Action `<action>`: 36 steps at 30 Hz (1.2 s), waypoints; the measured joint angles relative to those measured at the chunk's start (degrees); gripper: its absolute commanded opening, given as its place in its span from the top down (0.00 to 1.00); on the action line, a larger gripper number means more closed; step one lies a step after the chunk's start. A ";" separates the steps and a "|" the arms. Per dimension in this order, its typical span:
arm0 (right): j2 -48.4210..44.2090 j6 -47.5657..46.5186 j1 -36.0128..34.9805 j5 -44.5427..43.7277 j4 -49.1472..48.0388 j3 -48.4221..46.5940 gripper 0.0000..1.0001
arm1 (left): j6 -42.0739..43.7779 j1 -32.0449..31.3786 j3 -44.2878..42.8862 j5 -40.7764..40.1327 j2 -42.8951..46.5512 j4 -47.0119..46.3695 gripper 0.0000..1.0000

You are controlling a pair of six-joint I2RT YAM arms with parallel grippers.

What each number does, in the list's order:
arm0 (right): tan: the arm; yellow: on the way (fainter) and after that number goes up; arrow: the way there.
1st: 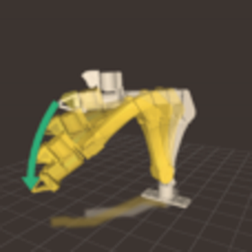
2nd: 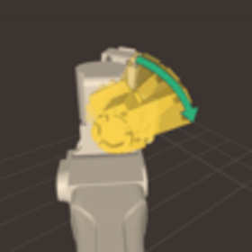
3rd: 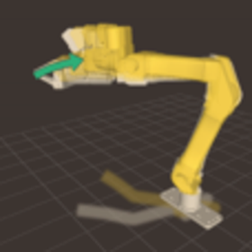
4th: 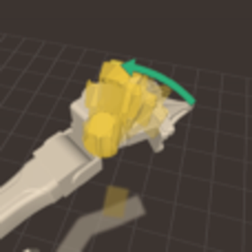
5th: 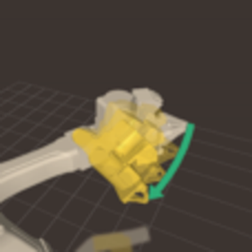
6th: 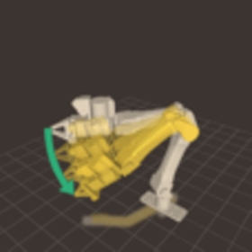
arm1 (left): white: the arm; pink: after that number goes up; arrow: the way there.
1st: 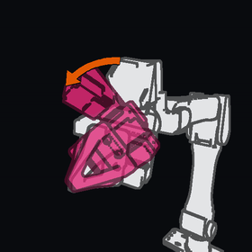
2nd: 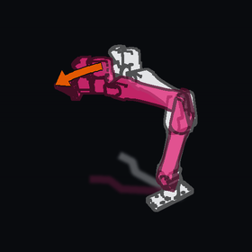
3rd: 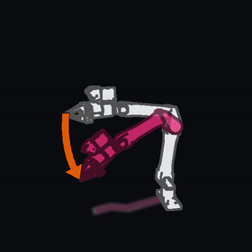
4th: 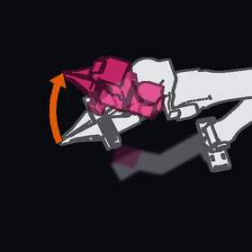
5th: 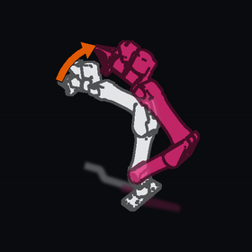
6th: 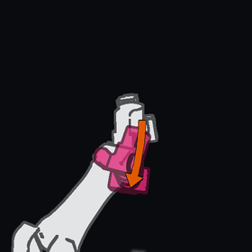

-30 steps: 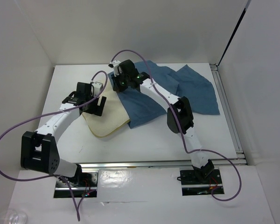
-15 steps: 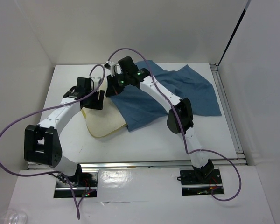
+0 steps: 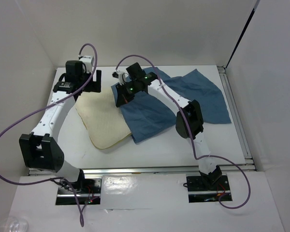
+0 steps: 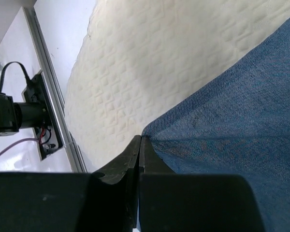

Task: Put the pillow into the pillowcase

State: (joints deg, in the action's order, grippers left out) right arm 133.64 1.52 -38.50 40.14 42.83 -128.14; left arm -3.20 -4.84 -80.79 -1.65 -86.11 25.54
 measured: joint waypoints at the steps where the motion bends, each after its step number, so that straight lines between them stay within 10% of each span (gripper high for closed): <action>1: -0.28 -0.17 0.00 -0.07 0.02 0.09 1.00 | 0.07 0.79 -0.39 -0.22 -0.81 -0.20 0.01; 15: -8.55 -2.67 0.42 -5.95 0.55 10.43 1.00 | 1.75 13.84 -6.05 5.79 -21.29 6.27 0.01; 16: -8.76 -2.69 0.46 -6.14 0.57 10.45 1.00 | 1.90 14.25 -6.40 6.45 -21.31 6.71 0.06; 19: -9.03 -2.38 0.50 -6.47 0.63 10.25 0.55 | 2.99 14.75 -7.45 8.68 -21.88 7.50 0.27; 20: -9.03 -2.49 0.50 -6.58 0.92 9.92 0.48 | 3.39 14.80 -7.65 9.81 -22.16 7.67 0.54; 22: -9.01 -2.34 0.50 -7.02 1.62 8.98 0.37 | 4.07 14.84 -7.74 12.17 -22.88 7.96 0.77; 27: -7.43 -1.55 1.05 -8.31 2.14 0.94 0.37 | 5.16 14.91 -8.70 15.85 -25.57 8.98 0.66; 29: -6.14 -1.16 1.42 -8.35 2.25 -3.34 0.36 | 5.40 15.23 -8.74 16.63 -26.05 9.01 0.98; 36: -2.89 0.42 3.23 -11.32 -0.37 -9.97 0.36 | 6.36 15.61 -4.92 18.21 -24.15 5.27 1.00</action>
State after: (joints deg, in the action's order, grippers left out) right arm 130.76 1.93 -35.27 28.82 42.46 -138.10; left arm 3.16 10.76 -85.71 16.56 -110.26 30.81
